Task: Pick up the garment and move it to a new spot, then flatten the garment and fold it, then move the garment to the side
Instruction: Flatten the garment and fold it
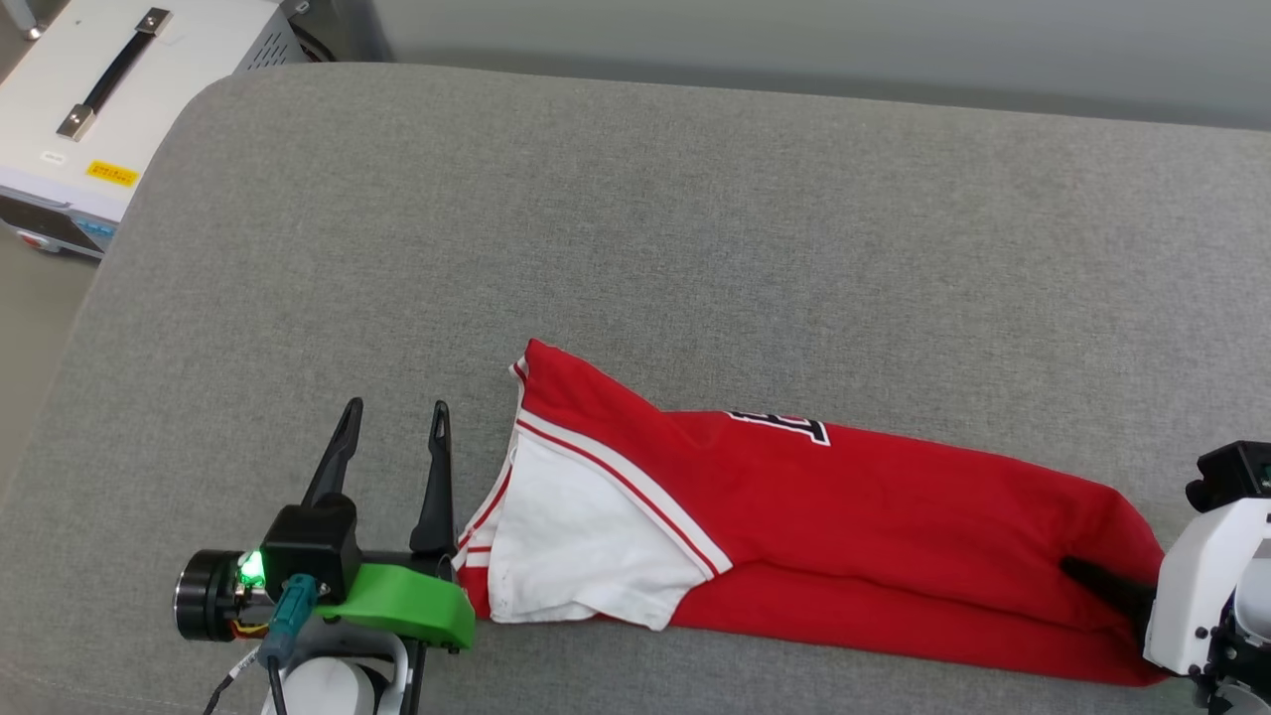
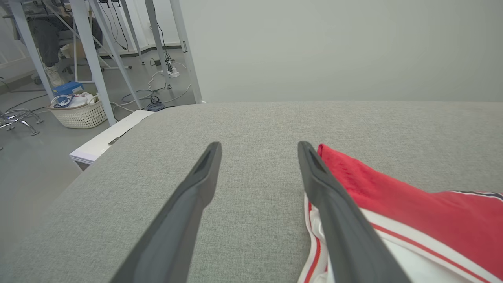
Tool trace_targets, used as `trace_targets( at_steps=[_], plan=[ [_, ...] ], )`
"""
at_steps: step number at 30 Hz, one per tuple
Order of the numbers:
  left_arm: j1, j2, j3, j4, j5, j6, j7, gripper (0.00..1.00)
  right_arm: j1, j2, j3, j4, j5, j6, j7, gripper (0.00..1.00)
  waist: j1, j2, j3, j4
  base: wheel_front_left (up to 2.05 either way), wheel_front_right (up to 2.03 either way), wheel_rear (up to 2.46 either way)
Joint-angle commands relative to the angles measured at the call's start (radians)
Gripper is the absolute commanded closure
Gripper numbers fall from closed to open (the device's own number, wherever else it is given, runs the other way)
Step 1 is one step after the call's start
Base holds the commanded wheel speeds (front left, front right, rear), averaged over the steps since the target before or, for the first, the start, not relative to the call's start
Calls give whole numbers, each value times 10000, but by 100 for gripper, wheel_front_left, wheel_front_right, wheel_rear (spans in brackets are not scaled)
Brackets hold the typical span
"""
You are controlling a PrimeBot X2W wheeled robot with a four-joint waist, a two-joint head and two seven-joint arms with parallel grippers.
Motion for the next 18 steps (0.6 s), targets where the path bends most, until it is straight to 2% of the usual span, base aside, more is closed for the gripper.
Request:
trace_targets(
  at_steps=[1,9,15,18],
  plan=[
    [216,-137,119,34,158,-90,-59,0,90,-95,143,188,-26,14,-90,100,0,0,-159,-87,0,0,0],
    [536,-542,524,82,675,-522,-59,0,108,-993,-393,831,-209,14,-640,100,0,0,-458,-214,0,0,0],
    [647,-746,729,96,987,-777,-59,0,85,-1803,-944,1838,-717,14,-917,100,0,0,-623,-244,0,0,0],
    [720,-829,850,111,1061,-857,-59,0,74,-1992,-1036,2191,-975,14,-997,100,0,0,-751,-274,0,0,0]
  ],
)
